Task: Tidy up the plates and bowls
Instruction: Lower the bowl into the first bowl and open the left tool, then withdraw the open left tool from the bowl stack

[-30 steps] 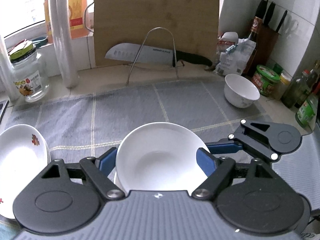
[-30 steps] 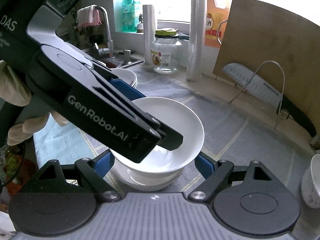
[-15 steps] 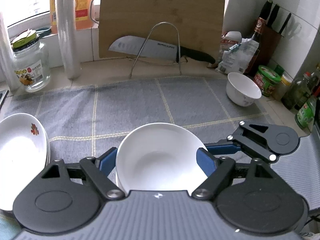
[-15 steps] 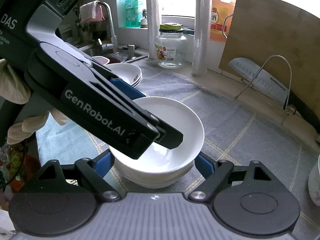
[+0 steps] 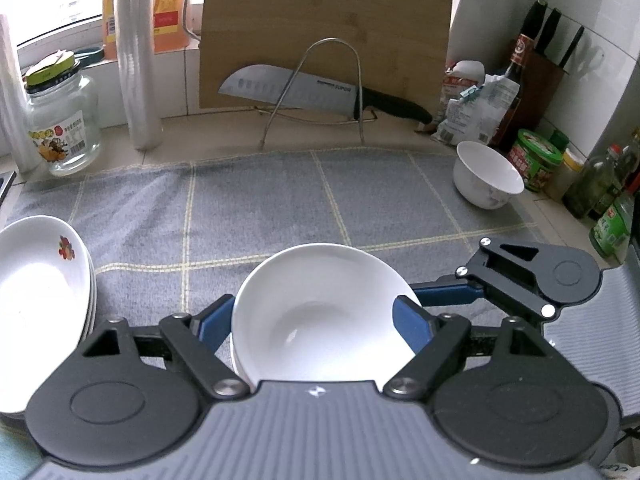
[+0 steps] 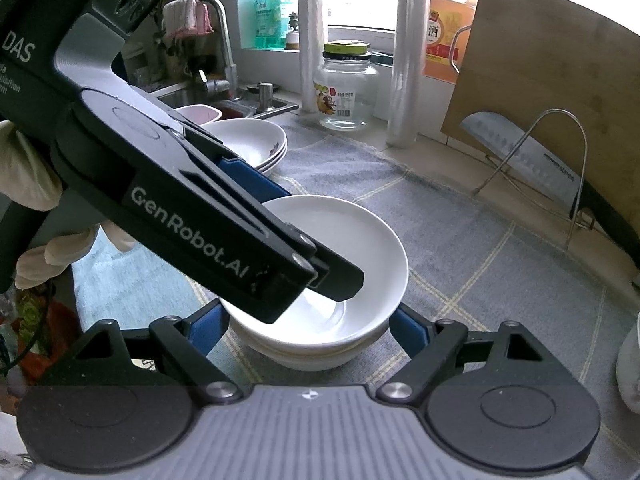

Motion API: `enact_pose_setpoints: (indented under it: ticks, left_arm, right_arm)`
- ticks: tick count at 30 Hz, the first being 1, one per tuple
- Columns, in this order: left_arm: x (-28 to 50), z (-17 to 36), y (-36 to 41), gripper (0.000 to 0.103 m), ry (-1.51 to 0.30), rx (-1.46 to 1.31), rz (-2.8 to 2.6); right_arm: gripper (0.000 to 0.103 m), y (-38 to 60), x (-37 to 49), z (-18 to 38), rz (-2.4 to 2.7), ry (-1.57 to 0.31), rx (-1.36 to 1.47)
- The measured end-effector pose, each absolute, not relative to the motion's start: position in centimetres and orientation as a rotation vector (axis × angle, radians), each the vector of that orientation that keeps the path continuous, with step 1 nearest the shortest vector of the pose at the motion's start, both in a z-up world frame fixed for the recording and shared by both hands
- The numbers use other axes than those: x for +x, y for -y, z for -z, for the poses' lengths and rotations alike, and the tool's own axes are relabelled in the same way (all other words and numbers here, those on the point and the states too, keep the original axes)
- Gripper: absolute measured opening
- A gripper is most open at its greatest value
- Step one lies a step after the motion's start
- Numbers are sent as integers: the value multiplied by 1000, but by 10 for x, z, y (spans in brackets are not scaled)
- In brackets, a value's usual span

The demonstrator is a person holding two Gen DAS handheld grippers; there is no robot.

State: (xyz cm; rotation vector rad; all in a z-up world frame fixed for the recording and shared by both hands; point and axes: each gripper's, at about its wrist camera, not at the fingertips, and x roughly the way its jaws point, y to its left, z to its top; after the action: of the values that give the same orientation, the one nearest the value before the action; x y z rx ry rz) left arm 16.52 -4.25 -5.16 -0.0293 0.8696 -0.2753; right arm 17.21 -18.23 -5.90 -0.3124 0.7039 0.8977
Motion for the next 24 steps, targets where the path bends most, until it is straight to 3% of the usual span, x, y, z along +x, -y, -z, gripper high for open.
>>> enact_pose_setpoints:
  ticks: [13, 16, 24]
  left_arm:
    - [164, 54, 41, 85, -862, -41, 274]
    - [162, 54, 41, 92, -846, -29, 265]
    - [145, 49, 30, 94, -775, -62, 224]
  right_arm:
    - [90, 181, 170, 60, -891, -702, -321]
    - [103, 184, 170, 57, -877, -679, -307]
    - [103, 200, 174, 53, -858, -675, -272]
